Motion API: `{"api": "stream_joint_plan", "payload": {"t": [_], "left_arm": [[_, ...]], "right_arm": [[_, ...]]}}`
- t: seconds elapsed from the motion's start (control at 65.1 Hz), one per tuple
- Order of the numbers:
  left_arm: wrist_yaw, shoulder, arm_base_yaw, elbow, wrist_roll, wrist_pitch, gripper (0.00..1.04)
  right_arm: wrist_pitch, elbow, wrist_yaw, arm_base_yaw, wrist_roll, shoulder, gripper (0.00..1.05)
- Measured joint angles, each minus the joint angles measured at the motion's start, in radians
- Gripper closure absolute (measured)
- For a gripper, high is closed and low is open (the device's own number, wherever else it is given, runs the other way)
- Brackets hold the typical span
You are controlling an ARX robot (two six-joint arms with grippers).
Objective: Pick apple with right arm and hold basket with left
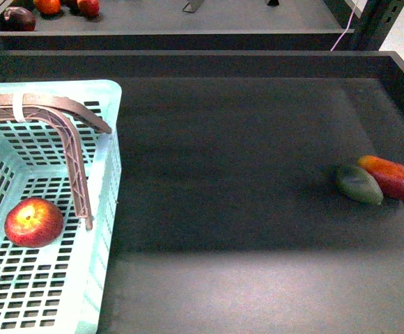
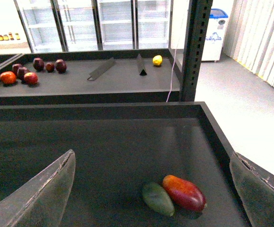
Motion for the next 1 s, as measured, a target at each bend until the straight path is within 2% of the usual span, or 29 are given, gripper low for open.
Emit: {"api": "stream_joint_plan", "payload": {"t": [0.046, 0.077, 0.323, 0.476, 0.538, 0.553, 0.584, 0.599, 0.63, 0.661, 0.707, 0.799, 0.968, 0.999], "left_arm": [[-0.006, -0.031, -0.015, -0.002, 0.015, -0.037, 0.07], [-0.013, -0.051, -0.024, -0.004, 0.026, -0.058, 0.05], [-0.084, -0.245, -0.103, -0.042, 0.067, -0.218, 0.07], [-0.162, -0.385, -0.211, -0.043, 0.072, -0.296, 0.07], [-0.162, -0.407, -0.23, -0.043, 0.072, -0.296, 0.07], [-0.167, -0.409, -0.232, -0.054, 0.12, -0.262, 0.09], [-0.172, -0.418, -0.225, -0.143, 0.282, -0.011, 0.17], [-0.163, -0.425, -0.217, -0.204, 0.446, 0.138, 0.23], [-0.151, -0.444, -0.2, -0.297, 0.668, 0.339, 0.32], [-0.134, -0.473, -0.182, -0.364, 0.9, 0.477, 0.4], [-0.12, -0.511, -0.164, -0.401, 1.118, 0.543, 0.49], [-0.092, -0.581, -0.131, -0.452, 1.35, 0.556, 0.67], [-0.043, -0.682, -0.084, -0.539, 1.47, 0.525, 1.02], [-0.036, -0.7, -0.078, -0.549, 1.476, 0.518, 1.01]], "right_arm": [[0.0, 0.0, 0.0, 0.0, 0.0, 0.0, 0.09], [0.0, 0.0, 0.0, 0.0, 0.0, 0.0, 0.09], [0.0, 0.0, 0.0, 0.0, 0.0, 0.0, 0.09], [0.0, 0.0, 0.0, 0.0, 0.0, 0.0, 0.09], [0.0, 0.0, 0.0, 0.0, 0.0, 0.0, 0.09], [0.0, 0.0, 0.0, 0.0, 0.0, 0.0, 0.09], [0.0, 0.0, 0.0, 0.0, 0.0, 0.0, 0.09], [0.0, 0.0, 0.0, 0.0, 0.0, 0.0, 0.09], [0.0, 0.0, 0.001, 0.0, 0.0, 0.0, 0.09], [0.0, 0.0, 0.001, 0.0, 0.0, 0.0, 0.09], [0.0, 0.0, 0.0, 0.0, 0.0, 0.0, 0.09], [0.0, 0.0, 0.0, 0.0, 0.0, 0.0, 0.09], [0.0, 0.0, 0.0, 0.0, 0.0, 0.0, 0.09], [0.0, 0.0, 0.0, 0.0, 0.0, 0.0, 0.09]]}}
